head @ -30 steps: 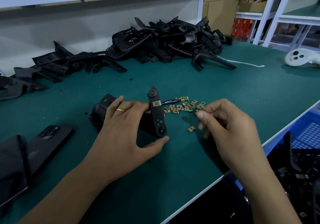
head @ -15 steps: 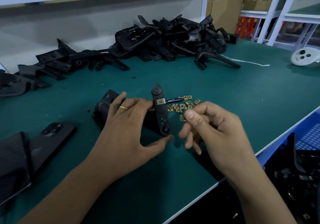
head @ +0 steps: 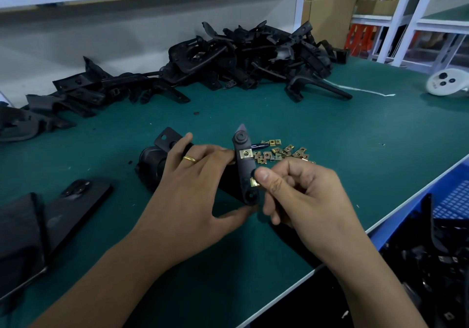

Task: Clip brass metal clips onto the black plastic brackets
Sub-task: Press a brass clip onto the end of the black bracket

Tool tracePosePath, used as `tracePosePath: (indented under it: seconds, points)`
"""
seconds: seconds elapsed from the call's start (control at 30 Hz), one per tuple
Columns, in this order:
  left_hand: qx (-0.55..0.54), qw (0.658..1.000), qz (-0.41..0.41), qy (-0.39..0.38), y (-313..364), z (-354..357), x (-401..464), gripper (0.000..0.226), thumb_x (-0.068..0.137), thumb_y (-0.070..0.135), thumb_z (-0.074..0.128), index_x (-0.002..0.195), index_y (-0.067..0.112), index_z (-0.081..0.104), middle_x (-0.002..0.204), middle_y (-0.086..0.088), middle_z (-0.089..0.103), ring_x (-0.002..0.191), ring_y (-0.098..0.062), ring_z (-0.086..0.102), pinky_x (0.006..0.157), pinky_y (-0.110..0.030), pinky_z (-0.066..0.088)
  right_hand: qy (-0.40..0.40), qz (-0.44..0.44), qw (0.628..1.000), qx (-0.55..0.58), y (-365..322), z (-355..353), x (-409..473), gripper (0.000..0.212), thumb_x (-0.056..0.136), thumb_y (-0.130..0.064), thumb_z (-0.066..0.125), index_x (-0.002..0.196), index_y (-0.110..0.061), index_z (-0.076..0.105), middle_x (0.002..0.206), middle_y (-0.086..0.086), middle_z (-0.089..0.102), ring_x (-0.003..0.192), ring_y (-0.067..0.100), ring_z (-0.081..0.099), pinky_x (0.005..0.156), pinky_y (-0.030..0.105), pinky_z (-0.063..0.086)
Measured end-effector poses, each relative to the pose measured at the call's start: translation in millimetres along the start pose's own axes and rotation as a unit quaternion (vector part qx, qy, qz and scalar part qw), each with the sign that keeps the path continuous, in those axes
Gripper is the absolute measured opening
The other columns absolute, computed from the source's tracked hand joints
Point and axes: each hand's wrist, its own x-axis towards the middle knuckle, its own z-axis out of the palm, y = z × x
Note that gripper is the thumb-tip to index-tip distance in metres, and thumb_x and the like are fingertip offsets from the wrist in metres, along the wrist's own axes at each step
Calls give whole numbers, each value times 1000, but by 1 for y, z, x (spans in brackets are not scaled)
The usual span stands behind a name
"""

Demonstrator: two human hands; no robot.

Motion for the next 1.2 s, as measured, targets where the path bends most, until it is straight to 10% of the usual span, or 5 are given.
tracePosePath:
  seconds: [0.9,1.2]
  points:
    - [69,997,22,-36,1,3,-2,73,89,66,51,137,12,47,124,0,61,126,-18,49,123,-54,24,-1,-35,998,-47,-1,0,-2,36,95,-27,72,63,-14,59,49,5,62,41,10,50,47,17,40]
    - [91,994,62,-10,15,1,4,75,93,68,48,142,10,50,135,-2,62,137,-18,48,122,-60,24,1,-16,1000,-8,3,5,2,47,87,-42,75,68,-11,46,60,3,41,58,19,40,52,43,38]
